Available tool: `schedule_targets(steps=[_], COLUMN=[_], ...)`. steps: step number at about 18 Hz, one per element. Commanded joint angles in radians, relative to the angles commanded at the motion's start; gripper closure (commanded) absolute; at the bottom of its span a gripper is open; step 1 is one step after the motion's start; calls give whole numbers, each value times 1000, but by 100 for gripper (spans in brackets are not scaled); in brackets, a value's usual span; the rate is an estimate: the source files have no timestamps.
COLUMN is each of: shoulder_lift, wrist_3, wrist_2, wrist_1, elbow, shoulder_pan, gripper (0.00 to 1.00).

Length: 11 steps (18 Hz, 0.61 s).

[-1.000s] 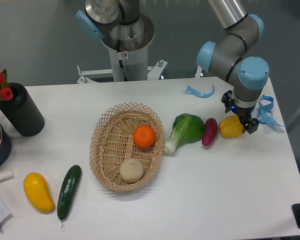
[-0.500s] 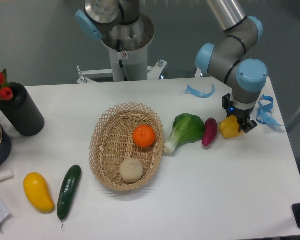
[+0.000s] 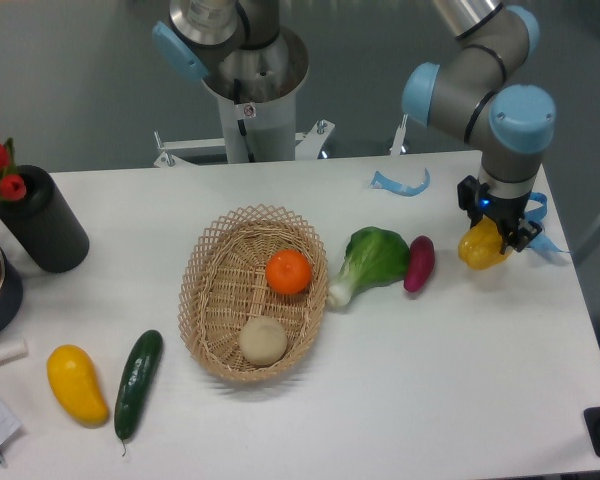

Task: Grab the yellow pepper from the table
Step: 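Lift the grasped yellow pepper up off the table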

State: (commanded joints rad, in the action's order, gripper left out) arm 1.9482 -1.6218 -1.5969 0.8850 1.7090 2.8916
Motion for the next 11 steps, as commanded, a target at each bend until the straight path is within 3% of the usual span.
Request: schedule_targets(steps=[3,5,7,11], shoulder_lift=[5,6,5,9], wrist_3=[68,105,109,117], wrist_2=[2,6,31,35], wrist_1=[58,63,75,152], elbow=[-60,-75,-95,-143], shoulder_pan=[-8,-14,-12,-12], gripper=[43,43,43,43])
